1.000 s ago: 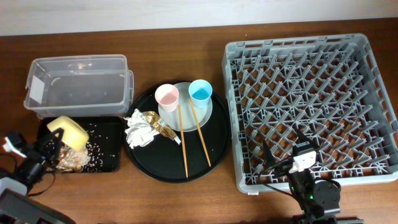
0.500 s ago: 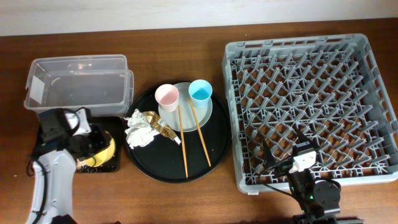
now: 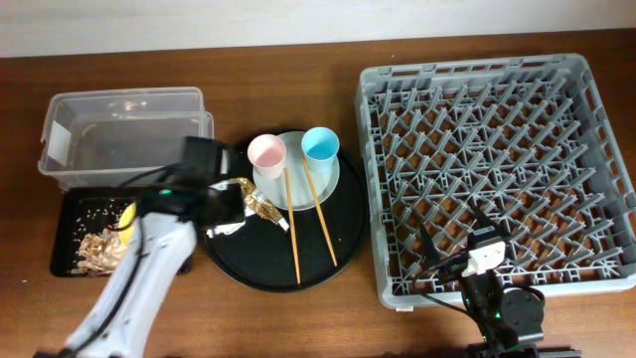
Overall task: Sort waste into correct bins and load items into the dishwasher rack
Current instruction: 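Grasp the white crumpled tissue with the left gripper, drop into clear bin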
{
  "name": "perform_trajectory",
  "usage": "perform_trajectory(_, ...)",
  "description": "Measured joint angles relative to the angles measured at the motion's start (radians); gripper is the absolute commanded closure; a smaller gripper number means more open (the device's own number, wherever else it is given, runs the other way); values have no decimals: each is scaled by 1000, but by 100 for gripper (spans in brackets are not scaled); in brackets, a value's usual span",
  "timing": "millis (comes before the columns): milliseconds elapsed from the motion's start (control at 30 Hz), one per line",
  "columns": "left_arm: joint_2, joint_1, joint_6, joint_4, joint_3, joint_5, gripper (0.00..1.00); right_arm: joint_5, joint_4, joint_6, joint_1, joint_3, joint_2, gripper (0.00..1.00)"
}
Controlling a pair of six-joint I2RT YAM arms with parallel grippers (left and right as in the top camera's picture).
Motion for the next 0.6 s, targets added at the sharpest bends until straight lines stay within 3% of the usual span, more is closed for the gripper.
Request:
perform_trajectory(133,166,-39,-98,62,-12,-100,46,0,0,0,0,0,0,2)
perform_trajectory(267,278,-39,-109,116,-14,-112,46,0,0,0,0,0,0,2)
perform_trajectory(500,317,-39,-132,178,-60,-146,48,0,0,0,0,0,0,2)
perform_trajectory(533,317,-39,-132,203,-78,-147,69,0,0,0,0,0,0,2)
perform_trajectory(600,317,-39,-136,215,-84,-148,94,0,0,0,0,0,0,2)
